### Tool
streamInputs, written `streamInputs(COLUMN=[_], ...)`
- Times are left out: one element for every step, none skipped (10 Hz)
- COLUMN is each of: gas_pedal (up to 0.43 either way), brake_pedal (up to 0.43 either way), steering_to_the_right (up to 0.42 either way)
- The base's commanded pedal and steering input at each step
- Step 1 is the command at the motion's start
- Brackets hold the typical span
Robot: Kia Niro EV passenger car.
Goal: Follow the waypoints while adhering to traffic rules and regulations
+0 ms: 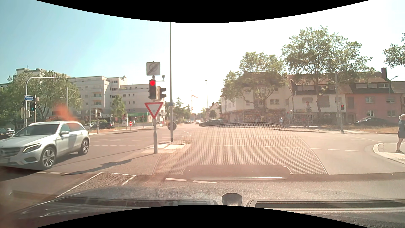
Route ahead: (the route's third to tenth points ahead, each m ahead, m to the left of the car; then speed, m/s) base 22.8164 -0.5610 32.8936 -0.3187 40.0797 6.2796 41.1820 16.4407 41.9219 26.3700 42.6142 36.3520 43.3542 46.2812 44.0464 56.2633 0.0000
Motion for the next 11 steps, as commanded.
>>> streamInputs(gas_pedal=[0.0, 0.0, 0.0, 0.0, 0.0, 0.0, 0.0, 0.0, 0.0, 0.0, 0.0], brake_pedal=[0.293, 0.293, 0.293, 0.293, 0.293, 0.293, 0.293, 0.293, 0.293, 0.293, 0.293], steering_to_the_right=[-0.001, -0.001, -0.001, -0.001, -0.001, -0.001, -0.001, -0.001, -0.001, -0.001, -0.001])
